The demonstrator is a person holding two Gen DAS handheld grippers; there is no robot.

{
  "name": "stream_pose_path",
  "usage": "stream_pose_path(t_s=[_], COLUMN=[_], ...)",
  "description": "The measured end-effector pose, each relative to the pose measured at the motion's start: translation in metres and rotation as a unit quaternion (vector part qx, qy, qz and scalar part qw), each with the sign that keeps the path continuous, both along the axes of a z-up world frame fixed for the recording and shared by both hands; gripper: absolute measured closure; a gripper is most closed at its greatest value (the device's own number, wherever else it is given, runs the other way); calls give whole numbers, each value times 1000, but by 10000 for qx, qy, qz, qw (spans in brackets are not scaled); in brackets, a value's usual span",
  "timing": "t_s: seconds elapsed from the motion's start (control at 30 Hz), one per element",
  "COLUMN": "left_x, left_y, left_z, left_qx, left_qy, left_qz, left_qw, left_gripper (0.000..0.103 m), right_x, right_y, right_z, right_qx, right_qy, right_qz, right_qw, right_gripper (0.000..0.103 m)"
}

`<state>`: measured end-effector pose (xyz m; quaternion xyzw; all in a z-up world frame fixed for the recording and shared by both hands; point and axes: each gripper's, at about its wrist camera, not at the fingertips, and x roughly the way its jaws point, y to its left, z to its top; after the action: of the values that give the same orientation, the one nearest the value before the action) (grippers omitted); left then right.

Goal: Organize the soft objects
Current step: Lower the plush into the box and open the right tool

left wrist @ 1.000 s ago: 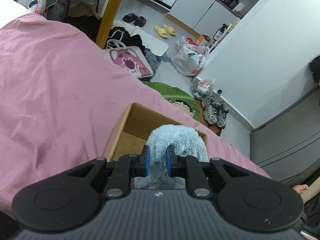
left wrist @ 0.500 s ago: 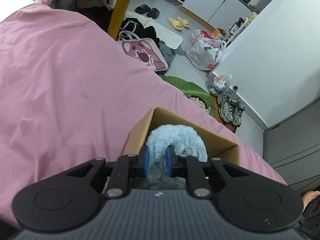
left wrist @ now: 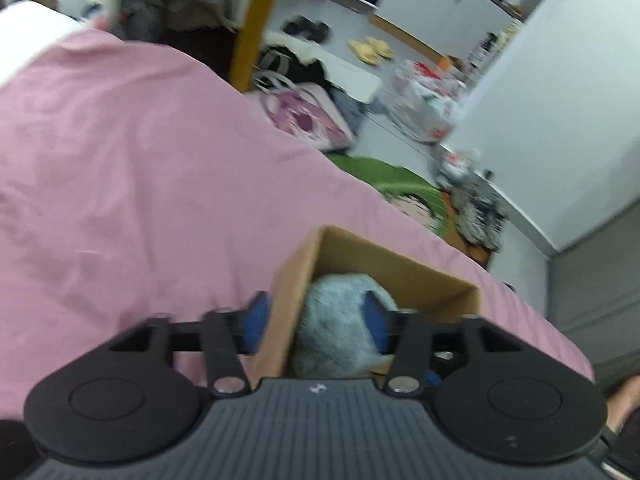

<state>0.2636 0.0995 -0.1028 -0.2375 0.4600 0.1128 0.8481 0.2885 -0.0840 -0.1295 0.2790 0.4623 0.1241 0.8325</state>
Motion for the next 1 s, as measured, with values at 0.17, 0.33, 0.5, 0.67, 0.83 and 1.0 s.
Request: stream_pose_path(t_s=[0.17,0.33,0.5,0.67,0.83,1.0], left_x=[-15,-28,-44,-52,-61,-70], left_y=[-1,-10,-13,-21,-36,-53], left_z=[20,36,52,63,76,87], left_qx=[76,252,377,549,933,1065], left_qy=[-127,-111,-296,-165,-257,-323], left_qz=[15,-90,-20,10,-128,-205], left_qw=[9999,9996,9988,9984,9952,9936], left_gripper=[24,22,22,21,20,19], right_x=[-12,-23,-37,-49,-62,-73], right_y=[-16,-30,-43,-61,-79,-98], right_z=[15,31,41,50,60,73], right_qx=[155,256,217,111,-104,-227], right_qy=[-250,-435,-578,-704,-819,-999], right_qz=[31,34,62,184,241,223], right_qw=[9996,9987,9981,9973,9963,9945], right_gripper=[28,20,8,6,0,0])
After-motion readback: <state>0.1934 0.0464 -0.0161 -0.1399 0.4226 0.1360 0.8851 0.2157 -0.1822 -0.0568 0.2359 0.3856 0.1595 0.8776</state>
